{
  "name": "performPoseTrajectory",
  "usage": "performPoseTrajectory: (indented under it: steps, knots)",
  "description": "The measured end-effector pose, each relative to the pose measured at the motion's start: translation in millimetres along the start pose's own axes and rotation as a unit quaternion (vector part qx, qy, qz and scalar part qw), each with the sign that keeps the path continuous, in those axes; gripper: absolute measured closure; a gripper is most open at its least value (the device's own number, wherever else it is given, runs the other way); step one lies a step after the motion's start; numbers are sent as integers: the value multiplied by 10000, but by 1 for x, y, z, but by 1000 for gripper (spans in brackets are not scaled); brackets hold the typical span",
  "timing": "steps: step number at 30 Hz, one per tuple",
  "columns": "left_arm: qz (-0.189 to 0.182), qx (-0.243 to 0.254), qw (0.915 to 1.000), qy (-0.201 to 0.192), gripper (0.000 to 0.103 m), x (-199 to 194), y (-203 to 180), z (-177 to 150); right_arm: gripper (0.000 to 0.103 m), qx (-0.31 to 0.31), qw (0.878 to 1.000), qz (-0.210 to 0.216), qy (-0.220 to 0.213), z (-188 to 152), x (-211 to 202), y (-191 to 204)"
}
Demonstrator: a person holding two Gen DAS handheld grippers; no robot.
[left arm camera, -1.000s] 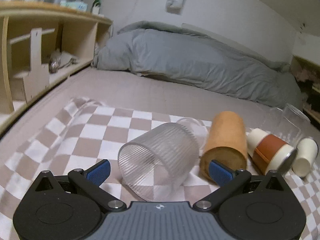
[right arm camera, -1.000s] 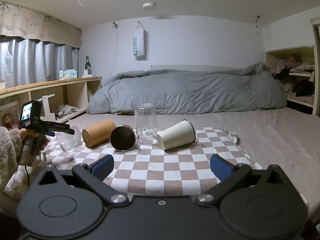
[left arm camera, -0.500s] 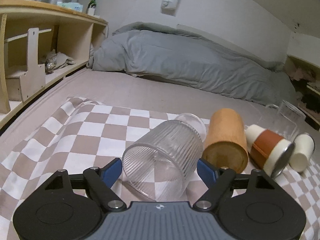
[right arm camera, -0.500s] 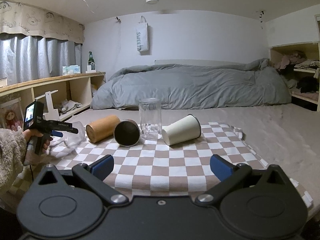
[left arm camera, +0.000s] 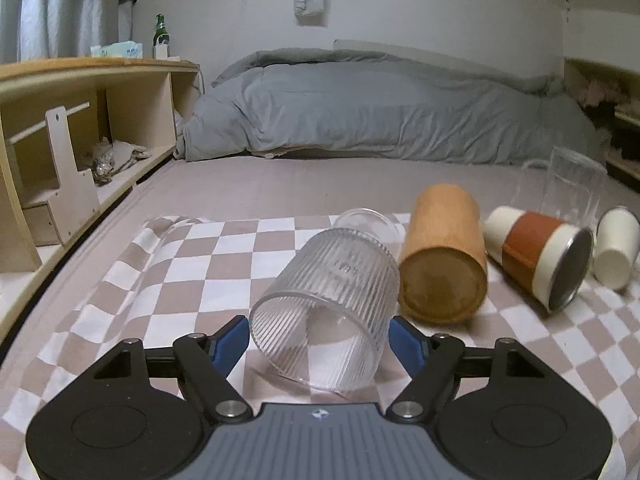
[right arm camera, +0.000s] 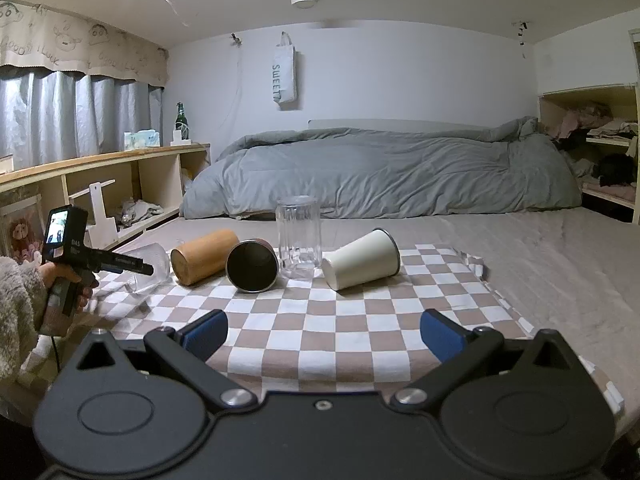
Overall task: Flip cup upright
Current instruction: 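Move the left tool to the lying ribbed glass goblet, fingers around its bowl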
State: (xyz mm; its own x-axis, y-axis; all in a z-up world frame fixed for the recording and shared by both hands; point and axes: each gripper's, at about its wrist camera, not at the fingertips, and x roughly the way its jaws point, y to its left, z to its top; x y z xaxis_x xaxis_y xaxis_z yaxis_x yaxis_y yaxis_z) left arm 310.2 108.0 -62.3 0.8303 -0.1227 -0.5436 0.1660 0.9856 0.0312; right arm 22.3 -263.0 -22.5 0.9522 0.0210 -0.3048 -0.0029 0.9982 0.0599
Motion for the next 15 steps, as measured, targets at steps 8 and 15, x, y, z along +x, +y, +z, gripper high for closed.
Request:
performPoseTrajectory:
  steps: [8,15]
  knots:
    - [223,-316,9987,346,29,-26,-3,-7,0,36,10000,-64,-32,-1,-3,-3]
    - [309,-222,9983,446,29,-50,-10,-20,0,54,9999,-87,-79,-1,-6,-3]
